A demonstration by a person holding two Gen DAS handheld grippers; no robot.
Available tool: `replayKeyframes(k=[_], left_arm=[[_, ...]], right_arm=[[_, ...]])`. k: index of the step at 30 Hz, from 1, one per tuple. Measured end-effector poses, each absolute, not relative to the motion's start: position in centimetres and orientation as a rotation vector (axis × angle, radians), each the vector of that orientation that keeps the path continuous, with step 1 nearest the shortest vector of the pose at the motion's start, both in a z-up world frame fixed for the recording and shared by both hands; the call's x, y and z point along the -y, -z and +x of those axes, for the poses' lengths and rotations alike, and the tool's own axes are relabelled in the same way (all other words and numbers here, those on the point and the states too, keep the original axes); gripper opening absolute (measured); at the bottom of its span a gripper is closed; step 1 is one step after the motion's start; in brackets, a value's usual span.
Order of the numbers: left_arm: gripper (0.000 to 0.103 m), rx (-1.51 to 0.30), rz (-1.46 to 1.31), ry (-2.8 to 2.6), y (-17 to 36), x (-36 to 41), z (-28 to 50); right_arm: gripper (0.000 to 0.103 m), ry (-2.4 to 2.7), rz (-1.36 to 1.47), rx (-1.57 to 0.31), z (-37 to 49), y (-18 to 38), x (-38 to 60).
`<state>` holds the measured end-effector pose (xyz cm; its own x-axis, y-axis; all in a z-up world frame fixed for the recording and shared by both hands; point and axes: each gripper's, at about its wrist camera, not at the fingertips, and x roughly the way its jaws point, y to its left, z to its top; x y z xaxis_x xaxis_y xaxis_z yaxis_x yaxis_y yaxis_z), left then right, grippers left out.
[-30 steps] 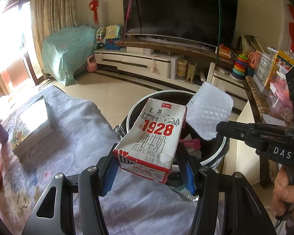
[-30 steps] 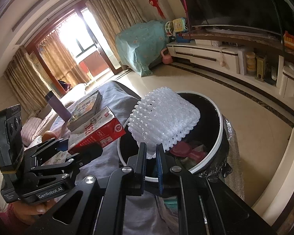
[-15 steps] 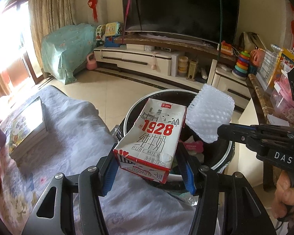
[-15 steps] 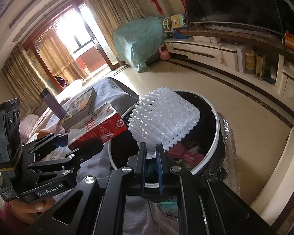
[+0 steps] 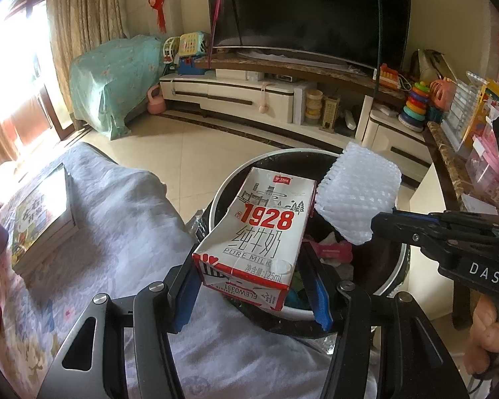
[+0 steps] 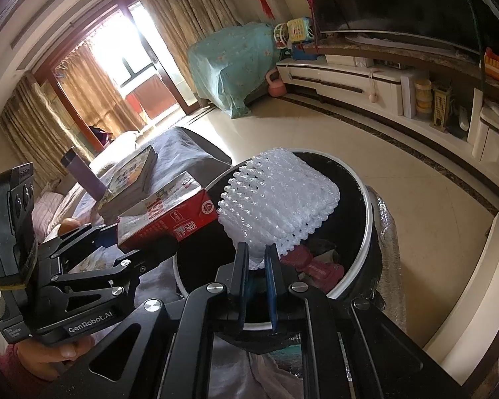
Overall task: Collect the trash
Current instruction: 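Carry the milk carton in the left tool while the right tool carries the foam sleeve over the bin, then open the left tool over the bin while the right tool opens, dropping both items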
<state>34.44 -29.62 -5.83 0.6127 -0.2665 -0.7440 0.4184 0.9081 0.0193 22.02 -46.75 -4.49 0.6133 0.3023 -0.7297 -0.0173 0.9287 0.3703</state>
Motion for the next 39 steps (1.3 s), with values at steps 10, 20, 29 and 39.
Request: replayKeyframes(k=[10,20,29,39], left_arm=[[0.055,-0.835,0.210,0.396,6.3,30.2,35.1],[0.055,-0.848,0.214,0.396,6.5,30.4,35.6],[0.055,-0.854,0.225,0.399,6.7,30.8,36.0],[0.055,-0.861,0.229,0.401,6.8,31.1,36.1]], right_arm=[[0.010,-0.187,0.335,-0.910,22.7,4.6,46.6],[0.010,-0.177,0.330,-0.924,23.0,5.0,46.8],[0.010,-0.172,0.321,-0.935,23.5,5.1,46.7],[0.010,-0.166,0.318,-0.938,23.7,5.2,46.9]])
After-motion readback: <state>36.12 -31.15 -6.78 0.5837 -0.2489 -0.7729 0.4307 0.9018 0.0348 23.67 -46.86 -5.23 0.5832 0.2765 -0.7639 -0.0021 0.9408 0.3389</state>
